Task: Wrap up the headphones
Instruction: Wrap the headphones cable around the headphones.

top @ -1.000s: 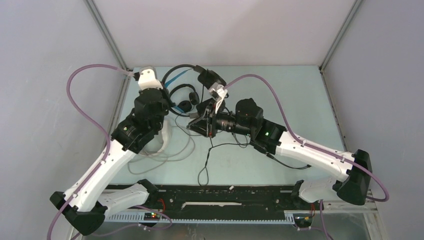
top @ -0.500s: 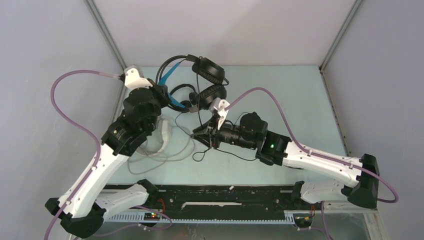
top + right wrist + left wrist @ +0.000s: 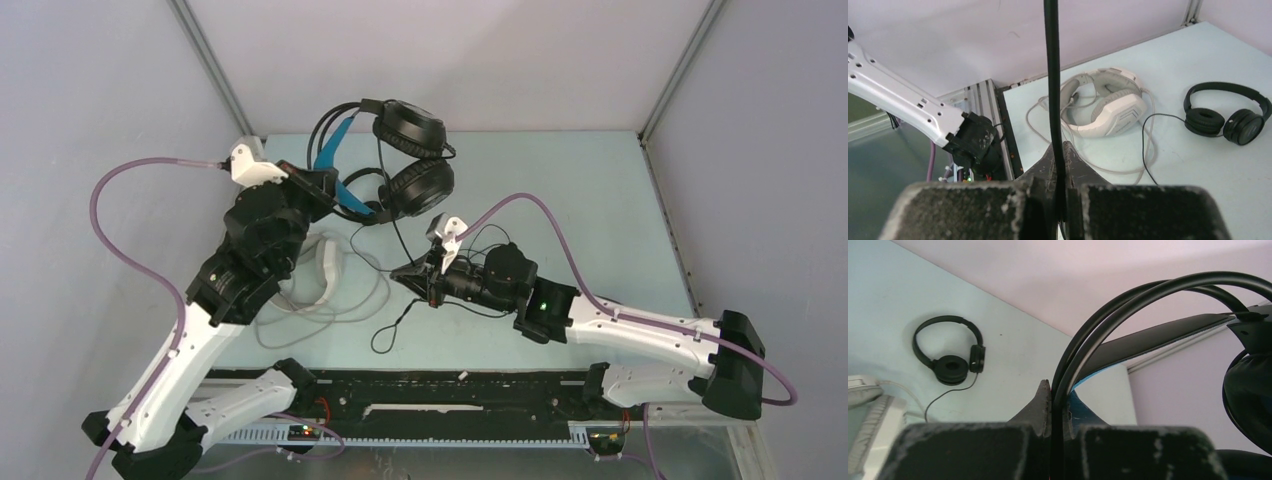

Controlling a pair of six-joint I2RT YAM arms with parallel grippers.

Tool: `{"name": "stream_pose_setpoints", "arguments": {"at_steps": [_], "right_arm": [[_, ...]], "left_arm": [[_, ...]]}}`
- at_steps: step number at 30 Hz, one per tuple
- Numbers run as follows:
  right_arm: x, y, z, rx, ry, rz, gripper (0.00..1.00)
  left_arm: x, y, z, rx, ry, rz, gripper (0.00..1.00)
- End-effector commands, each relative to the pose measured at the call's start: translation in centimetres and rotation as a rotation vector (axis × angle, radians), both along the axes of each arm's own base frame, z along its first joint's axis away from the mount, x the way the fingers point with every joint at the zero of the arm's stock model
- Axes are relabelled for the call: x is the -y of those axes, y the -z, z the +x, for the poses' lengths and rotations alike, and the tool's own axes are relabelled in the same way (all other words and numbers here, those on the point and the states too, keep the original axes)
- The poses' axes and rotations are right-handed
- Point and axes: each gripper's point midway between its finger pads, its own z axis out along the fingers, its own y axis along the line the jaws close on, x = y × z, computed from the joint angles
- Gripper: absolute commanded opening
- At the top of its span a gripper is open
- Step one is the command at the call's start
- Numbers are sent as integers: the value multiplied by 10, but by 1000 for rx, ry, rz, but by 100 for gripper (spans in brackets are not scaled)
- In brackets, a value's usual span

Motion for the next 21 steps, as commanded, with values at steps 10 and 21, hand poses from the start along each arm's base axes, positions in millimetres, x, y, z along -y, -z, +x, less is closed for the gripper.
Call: {"name": "stream_pose_setpoints", "arguments": {"at_steps": [10,21], "right_arm": [[-7,-31,5,85,109,106,0],[121,-51,62,-13,529,119,0]], "left_arm": [[7,-58,-11,187,54,-289,0],[3,-23,-23,215,183,318,0]]}}
